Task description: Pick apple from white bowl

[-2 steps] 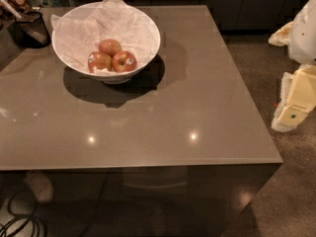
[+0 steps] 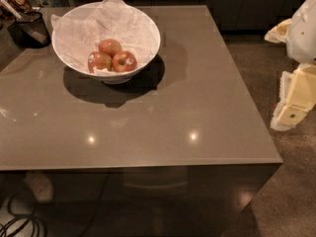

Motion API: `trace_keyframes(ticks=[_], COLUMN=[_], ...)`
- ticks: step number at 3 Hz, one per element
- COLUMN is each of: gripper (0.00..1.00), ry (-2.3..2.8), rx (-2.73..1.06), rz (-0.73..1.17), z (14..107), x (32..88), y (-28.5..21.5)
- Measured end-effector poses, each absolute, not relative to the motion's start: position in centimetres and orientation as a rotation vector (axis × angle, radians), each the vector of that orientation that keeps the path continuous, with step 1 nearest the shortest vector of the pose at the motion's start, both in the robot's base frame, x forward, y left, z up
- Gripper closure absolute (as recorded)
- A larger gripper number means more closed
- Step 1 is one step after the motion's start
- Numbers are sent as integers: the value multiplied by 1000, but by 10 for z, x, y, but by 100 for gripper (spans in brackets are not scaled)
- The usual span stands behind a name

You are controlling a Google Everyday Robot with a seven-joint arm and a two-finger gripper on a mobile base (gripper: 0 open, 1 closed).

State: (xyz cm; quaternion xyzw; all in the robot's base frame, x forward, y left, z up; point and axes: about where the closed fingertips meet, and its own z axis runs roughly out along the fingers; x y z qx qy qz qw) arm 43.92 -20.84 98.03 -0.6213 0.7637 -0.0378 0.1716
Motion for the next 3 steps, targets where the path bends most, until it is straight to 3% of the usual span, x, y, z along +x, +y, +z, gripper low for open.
trace_keyframes(ticks=[3], gripper=[0], ry=[2111], rx=[-1875], rz=[-76], z=[987], x=[466], y=[-166])
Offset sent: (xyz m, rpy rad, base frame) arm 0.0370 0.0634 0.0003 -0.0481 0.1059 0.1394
